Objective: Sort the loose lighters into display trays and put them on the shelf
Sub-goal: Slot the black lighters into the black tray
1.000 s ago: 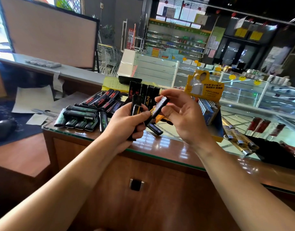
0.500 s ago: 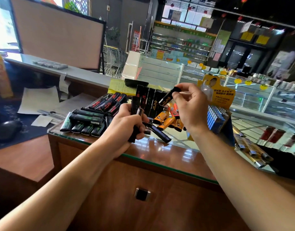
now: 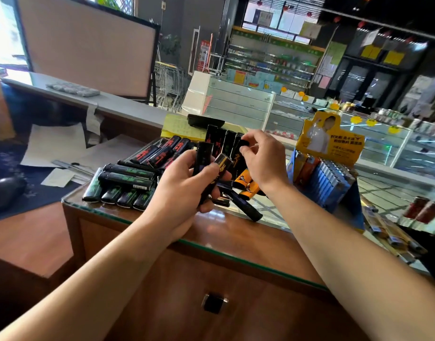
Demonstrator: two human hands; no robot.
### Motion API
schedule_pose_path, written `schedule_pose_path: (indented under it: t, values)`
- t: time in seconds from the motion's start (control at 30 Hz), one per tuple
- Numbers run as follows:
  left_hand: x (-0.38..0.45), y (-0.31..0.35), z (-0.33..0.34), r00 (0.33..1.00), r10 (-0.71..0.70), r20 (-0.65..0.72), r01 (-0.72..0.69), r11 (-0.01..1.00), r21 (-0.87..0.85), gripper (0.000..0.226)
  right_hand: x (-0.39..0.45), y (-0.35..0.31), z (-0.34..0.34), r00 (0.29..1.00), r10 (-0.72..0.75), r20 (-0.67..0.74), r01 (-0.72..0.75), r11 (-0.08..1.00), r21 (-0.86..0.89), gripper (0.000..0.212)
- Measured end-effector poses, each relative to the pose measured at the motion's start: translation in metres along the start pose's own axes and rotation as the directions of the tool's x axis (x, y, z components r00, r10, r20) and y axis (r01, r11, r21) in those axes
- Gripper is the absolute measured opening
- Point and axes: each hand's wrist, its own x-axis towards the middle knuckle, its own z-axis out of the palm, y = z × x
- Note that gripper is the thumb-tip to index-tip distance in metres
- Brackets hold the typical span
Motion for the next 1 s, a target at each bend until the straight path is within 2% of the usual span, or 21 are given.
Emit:
schedule_pose_path:
  t: [0.27, 0.43, 0.53, 0.6, 0.87, 1.0]
  values:
    - [-0.001, -0.003, -0.003, 1.0, 0.027, -0.007, -0.027, 1.0, 0.009, 0.006, -0.001, 0.005, 0.001, 0.998, -0.055, -0.031, 0.053, 0.997, -0.052, 0.018]
    - [0.002, -0.005, -0.004, 0.999, 0.035, -0.021, -0.034, 0.998, 0.044, 0.03, -0.004, 0.01, 0.003, 0.998, -0.024, 0.059, 0.029, 0.996, -0.088, 0.042]
    - [0.002, -0.005, -0.004, 0.999, 0.032, -0.034, -0.03, 0.998, 0.063, 0.03, -0.006, 0.01, -0.002, 0.989, 0.016, 0.146, -0.007, 0.998, -0.06, 0.053]
    - [0.001, -0.005, -0.003, 0.999, 0.023, -0.033, -0.021, 0.997, 0.076, 0.029, -0.007, 0.01, -0.005, 0.988, 0.012, 0.156, -0.007, 0.999, -0.036, 0.056]
    - [-0.001, -0.005, -0.003, 0.997, 0.053, -0.062, -0.047, 0.994, 0.097, 0.024, -0.008, 0.003, -0.011, 0.984, 0.046, 0.172, -0.049, 0.999, 0.014, 0.049]
    - [-0.001, -0.006, -0.003, 0.995, 0.07, -0.071, -0.064, 0.994, 0.09, 0.02, -0.011, -0.019, -0.029, 0.998, -0.033, 0.051, 0.022, 0.977, 0.21, 0.021]
